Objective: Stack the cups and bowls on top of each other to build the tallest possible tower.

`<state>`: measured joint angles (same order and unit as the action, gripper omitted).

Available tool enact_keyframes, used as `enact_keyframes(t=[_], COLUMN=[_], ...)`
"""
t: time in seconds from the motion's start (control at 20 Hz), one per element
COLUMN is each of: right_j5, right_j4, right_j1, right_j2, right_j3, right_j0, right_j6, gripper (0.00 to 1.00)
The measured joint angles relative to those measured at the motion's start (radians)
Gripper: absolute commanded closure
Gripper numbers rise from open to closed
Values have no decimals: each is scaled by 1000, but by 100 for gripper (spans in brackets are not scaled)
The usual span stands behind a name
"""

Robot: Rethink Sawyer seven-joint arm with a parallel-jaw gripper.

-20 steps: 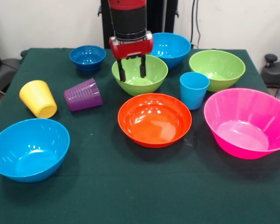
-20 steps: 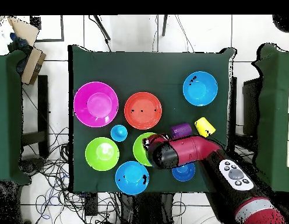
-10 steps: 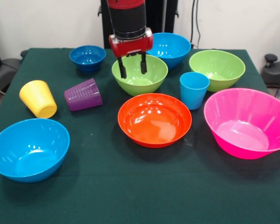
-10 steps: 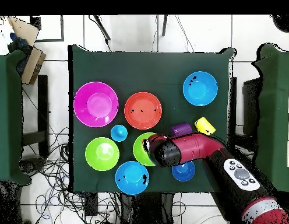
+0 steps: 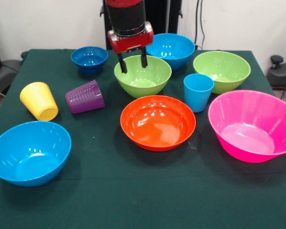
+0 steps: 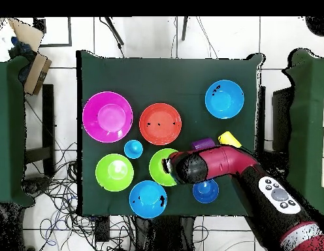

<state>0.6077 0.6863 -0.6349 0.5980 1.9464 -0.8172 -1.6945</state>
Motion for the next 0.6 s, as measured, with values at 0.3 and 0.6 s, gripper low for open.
enact_keyframes(t=[0.3, 0.6], right_j5=[28, 29], right_j4=[38, 72], right_j1=[4, 31], right_j2=[45, 62], right_j3=[0, 0], right_j0=[-42, -72], right_j6=[48, 95], gripper=[0, 0])
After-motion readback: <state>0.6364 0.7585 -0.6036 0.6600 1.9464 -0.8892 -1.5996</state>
